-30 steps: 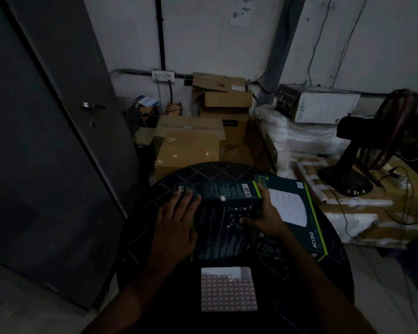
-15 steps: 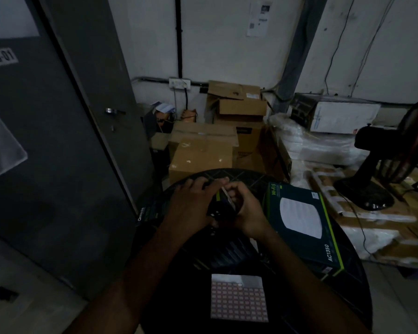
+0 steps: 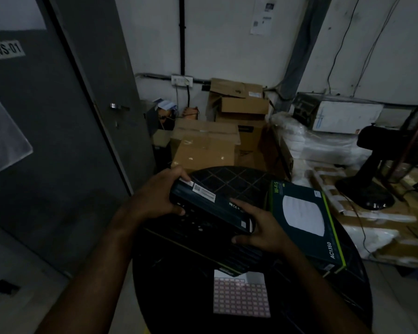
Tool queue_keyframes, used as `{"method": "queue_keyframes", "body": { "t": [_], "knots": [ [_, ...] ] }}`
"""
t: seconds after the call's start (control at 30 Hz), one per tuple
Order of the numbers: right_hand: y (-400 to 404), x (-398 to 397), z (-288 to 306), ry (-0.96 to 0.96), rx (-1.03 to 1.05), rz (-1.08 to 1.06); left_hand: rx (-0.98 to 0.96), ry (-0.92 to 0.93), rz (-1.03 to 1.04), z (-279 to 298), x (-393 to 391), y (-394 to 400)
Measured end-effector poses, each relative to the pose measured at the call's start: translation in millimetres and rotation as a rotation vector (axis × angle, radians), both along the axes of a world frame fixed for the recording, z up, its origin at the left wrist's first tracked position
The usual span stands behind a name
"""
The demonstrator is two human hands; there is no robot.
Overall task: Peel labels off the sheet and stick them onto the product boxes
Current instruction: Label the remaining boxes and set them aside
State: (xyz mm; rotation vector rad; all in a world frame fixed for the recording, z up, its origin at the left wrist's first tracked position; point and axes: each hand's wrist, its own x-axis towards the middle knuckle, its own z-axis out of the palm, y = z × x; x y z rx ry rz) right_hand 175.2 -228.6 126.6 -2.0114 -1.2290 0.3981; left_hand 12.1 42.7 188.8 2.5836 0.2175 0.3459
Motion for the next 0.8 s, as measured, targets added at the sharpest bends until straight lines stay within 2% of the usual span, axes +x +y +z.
{"method": "queue_keyframes", "body": {
  "t": [0.13,0.27,0.4,0.47,0.53,0.57,0.67,0.8],
  "knots": [
    [10,-7,19,-0.243,-0.06,0.043,0.293,0.234,0.107,0,3,-12],
    [25,-19,42,-0.524,-0.076,0.028,0.257,0.209,-0.081,-9,21,-60],
    [20,-12,45,-0.645,-0.142,0.018,0.12,0.115,-0.127,-13,23,-61],
    [7,2,44,-0.695,-0.256,0.008,0.067,0.104,-0.119,-11,19,-55],
    [-13,20,44,-0.642,-0.382,-0.023,0.016,0.103,-0.09,-13,16,-49],
    [-22,26,45,-0.553,-0.375,-0.027,-0.006,0.102,-0.073,-16,15,-45],
    [-36,34,40,-0.231,-0.094,0.038,-0.04,0.102,-0.055,-29,14,-32],
    [-28,16,55,-0.055,0.207,-0.03,-0.082,0.04,-0.083,-39,15,-33]
  ]
}}
